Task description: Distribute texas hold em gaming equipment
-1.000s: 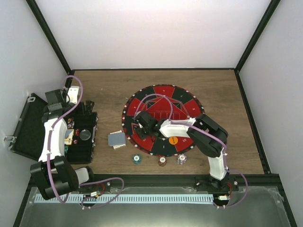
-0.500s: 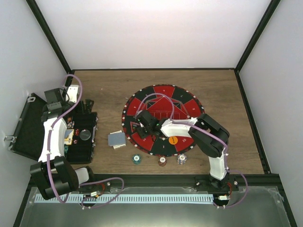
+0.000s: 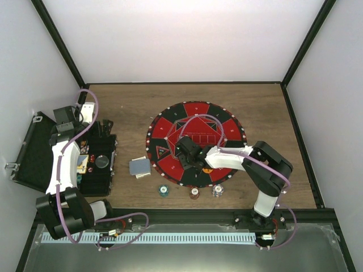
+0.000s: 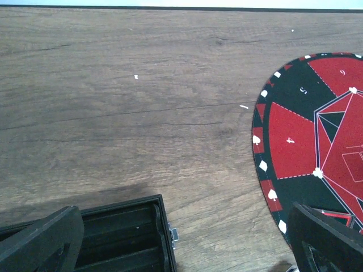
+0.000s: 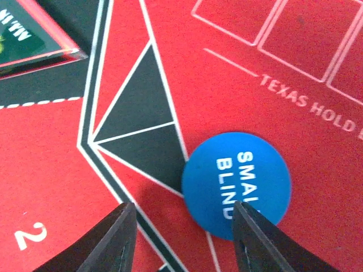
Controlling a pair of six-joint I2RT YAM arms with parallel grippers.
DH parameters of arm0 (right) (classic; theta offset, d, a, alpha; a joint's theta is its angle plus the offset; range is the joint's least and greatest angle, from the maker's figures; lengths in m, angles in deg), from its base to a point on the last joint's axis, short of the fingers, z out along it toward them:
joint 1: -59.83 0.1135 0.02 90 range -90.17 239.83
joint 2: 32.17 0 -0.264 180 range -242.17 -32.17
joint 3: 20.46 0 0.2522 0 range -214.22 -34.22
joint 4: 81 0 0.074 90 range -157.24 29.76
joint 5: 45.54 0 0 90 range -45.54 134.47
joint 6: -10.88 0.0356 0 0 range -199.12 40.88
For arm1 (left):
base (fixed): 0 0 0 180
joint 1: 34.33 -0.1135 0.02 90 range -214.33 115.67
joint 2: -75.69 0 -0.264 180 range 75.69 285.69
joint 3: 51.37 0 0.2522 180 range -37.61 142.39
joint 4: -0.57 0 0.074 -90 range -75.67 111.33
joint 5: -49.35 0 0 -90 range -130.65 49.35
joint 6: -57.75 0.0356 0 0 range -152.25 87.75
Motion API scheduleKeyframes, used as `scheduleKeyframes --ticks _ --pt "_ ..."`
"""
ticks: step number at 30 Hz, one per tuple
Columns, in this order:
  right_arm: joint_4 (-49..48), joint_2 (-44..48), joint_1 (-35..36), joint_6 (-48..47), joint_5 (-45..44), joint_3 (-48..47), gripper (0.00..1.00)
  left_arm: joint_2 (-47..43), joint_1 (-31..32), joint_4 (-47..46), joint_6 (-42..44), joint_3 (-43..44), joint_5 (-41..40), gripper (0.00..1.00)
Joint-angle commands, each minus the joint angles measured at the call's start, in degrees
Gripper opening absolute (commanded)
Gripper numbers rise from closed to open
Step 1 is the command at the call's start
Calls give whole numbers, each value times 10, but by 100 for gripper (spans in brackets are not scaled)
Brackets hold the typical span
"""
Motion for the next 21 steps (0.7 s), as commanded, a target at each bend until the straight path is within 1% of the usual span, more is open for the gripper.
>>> scheduleKeyframes --ticks 1,7,11,12,14,21 --pt "30 -23 -20 13 -25 -1 46 -8 -3 9 6 15 11 100" --pt "42 -73 -31 7 -50 -38 40 -11 -3 11 8 17 10 100" --pt "46 -88 -32 16 -52 -41 40 -11 -3 14 13 19 13 100" --pt "43 -84 -32 19 -47 -34 41 -11 -3 14 15 19 13 100" --pt "36 -69 -33 24 -42 -20 50 -9 -3 15 19 19 13 100" --pt "36 -28 -32 30 -44 10 56 -4 -3 15 21 18 14 100"
